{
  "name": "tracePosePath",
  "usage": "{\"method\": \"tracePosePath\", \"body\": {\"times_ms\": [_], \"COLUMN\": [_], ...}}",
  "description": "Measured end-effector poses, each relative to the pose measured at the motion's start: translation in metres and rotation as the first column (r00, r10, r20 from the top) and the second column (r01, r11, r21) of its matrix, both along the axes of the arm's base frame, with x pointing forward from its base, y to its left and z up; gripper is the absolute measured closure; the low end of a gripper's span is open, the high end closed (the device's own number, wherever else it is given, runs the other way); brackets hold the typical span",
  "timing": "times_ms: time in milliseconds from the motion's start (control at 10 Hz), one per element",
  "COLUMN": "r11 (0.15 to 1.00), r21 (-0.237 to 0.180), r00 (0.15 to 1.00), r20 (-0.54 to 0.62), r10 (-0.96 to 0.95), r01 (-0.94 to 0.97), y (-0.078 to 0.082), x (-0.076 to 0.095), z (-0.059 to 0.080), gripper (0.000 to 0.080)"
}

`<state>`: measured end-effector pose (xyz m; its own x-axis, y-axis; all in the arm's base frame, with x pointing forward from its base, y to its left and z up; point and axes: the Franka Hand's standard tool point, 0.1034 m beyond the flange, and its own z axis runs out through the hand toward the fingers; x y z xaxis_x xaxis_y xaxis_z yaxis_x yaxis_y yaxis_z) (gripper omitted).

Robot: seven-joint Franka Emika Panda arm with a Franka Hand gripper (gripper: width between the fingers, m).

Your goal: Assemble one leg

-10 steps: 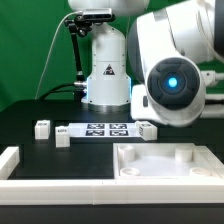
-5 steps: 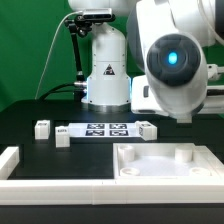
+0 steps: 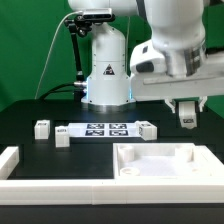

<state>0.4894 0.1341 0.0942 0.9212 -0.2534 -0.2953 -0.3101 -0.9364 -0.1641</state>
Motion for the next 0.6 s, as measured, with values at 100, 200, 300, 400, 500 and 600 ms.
{"method": "tracePosePath", "body": {"times_ms": [100, 200, 300, 400, 500, 600], "r11": [1.000, 0.999, 0.997, 0.996, 0.994, 0.991], "r21": [-0.026, -0.044, -0.067, -0.087, -0.108, -0.120], "r00": [0.995, 0.988, 0.957, 0.922, 0.910, 0.902], "r20": [0.100, 0.154, 0.291, 0.388, 0.409, 0.421], "r10": [-0.006, -0.002, -0.011, 0.015, 0.069, 0.101], "r01": [0.008, 0.009, 0.032, 0.021, -0.027, -0.056], "y": [0.001, 0.004, 0.007, 0.011, 0.018, 0.026], "x": [0.001, 0.002, 0.013, 0.012, 0.011, 0.012], "z": [0.005, 0.009, 0.015, 0.018, 0.020, 0.024], "gripper": [0.0508, 0.0508, 0.0508, 0.0508, 0.0508, 0.0508]}}
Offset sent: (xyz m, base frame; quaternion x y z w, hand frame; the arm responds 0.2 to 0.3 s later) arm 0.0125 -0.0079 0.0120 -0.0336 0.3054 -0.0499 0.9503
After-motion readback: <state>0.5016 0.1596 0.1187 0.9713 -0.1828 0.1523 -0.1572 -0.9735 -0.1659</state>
